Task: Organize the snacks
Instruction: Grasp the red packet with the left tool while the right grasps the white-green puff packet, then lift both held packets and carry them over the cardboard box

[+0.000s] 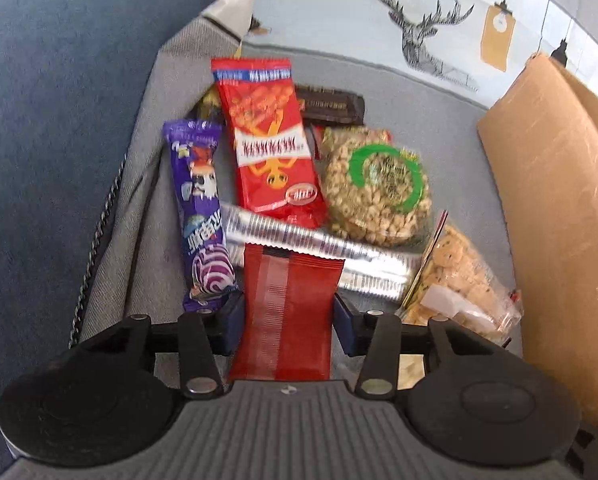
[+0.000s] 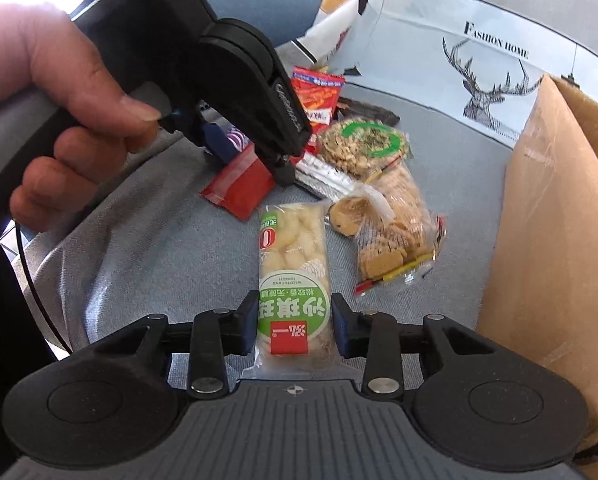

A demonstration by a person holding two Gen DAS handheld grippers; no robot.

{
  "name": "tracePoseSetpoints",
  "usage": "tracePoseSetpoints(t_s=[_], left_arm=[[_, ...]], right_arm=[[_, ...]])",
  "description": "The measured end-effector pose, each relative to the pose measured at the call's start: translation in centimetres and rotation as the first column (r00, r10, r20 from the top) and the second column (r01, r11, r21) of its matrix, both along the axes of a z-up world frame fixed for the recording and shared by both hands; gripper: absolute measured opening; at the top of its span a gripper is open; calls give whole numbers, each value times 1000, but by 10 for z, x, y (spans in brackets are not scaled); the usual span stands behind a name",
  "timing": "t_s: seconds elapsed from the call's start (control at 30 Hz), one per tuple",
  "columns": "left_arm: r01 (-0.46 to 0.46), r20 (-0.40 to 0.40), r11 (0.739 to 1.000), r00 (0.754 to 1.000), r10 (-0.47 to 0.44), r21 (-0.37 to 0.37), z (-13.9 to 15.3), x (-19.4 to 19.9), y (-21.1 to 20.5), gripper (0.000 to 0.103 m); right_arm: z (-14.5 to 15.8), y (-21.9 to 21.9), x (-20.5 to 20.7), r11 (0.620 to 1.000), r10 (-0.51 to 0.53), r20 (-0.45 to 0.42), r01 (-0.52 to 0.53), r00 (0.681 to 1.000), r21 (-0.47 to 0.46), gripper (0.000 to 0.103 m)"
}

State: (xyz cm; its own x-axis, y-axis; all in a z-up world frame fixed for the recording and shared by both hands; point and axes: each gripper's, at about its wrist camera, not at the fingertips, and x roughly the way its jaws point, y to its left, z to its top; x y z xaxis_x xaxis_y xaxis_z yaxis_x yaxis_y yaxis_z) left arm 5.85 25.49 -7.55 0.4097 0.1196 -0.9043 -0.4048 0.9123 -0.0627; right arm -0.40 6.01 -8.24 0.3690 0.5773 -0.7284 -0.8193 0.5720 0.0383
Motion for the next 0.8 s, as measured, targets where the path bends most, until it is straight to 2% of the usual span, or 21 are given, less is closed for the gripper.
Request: tracePoseSetpoints(t_s=[0.3, 0.43, 0.6, 0.8], left_arm=[[39, -17, 998, 999, -39, 46, -5, 2, -10, 52], [27, 1, 999, 1000, -27, 28, -3, 1, -9, 49], [22, 98, 1000, 995, -24, 19, 18, -6, -10, 48], [13, 222, 1000, 975, -18, 25, 49, -23, -16, 48]], right_arm=[[-1, 1, 3, 1000, -11, -18, 11, 1000, -5, 40], [2, 0, 0, 1000, -3, 8, 3, 1000, 11, 38], [15, -9, -4, 997, -9, 64, 4, 998, 76, 38], [36, -25, -7, 988, -55, 101, 40, 993, 146, 38]])
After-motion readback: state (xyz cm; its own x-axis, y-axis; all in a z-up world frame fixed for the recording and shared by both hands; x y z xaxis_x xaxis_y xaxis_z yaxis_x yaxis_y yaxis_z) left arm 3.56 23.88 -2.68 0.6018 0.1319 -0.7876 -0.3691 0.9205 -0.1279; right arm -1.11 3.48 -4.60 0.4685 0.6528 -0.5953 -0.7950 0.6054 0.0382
